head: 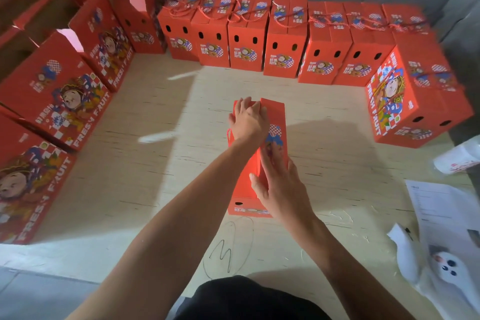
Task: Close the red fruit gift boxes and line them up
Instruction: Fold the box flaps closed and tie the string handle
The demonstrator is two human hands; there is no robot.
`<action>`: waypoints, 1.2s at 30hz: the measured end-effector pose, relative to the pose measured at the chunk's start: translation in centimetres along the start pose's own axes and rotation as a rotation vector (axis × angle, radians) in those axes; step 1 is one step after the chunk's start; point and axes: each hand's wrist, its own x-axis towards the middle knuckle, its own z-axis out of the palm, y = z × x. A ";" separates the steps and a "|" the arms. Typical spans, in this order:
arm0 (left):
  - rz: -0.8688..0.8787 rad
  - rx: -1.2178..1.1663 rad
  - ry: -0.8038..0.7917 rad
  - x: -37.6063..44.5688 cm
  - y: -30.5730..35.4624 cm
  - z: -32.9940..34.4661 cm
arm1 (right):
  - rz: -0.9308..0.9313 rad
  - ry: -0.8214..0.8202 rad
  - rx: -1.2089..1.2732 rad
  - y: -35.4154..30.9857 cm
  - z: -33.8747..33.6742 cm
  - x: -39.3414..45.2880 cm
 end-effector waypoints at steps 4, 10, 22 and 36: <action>-0.015 0.003 0.052 -0.1 0.6 0.5 | -0.011 0.023 0.040 -0.6 0.2 -0.3; -0.182 0.191 -0.238 0.1 0.6 -0.2 | -0.003 0.073 0.046 -0.7 0.0 -0.9; -0.305 0.069 -0.015 -0.7 -0.1 -0.6 | 0.040 0.089 0.060 -1.1 0.6 -0.8; -0.148 0.064 -0.035 -0.4 -0.8 -0.7 | 0.063 0.052 0.271 0.5 1.0 -1.1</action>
